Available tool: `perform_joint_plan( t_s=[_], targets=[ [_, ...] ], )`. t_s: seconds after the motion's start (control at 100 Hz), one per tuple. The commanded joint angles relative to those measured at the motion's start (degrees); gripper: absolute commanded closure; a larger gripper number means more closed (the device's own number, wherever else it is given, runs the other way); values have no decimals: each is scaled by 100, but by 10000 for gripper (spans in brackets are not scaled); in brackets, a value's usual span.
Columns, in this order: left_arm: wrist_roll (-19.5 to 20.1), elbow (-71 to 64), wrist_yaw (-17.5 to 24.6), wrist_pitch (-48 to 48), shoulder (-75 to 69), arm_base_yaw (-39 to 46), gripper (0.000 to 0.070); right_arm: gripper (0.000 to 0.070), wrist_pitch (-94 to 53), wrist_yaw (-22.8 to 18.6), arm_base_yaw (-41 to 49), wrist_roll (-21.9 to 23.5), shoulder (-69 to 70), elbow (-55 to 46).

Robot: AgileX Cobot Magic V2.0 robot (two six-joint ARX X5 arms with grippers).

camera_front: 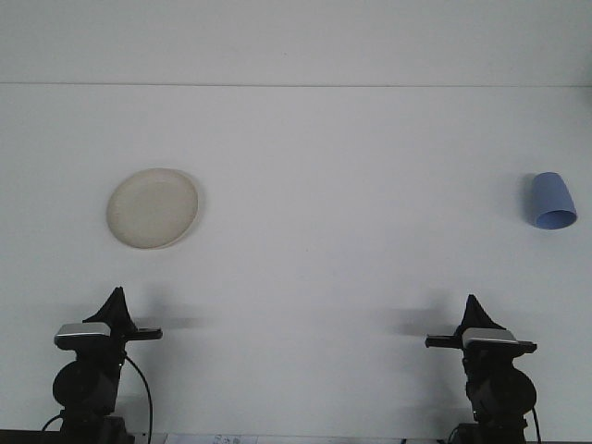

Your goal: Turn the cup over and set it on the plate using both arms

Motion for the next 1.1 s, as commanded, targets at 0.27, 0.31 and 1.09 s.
perform_joint_plan(
  t_s=[0.27, 0.31, 1.09],
  targets=[
    [70, -111, -24, 79, -9, 7, 685, 694, 87, 0, -4, -66, -4, -11],
    [70, -111, -24, 79, -9, 7, 685, 694, 87, 0, -4, -66, -4, -11],
    [70, -111, -24, 79, -7, 7, 685, 696, 345, -387, 7, 1871, -4, 13]
  ],
)
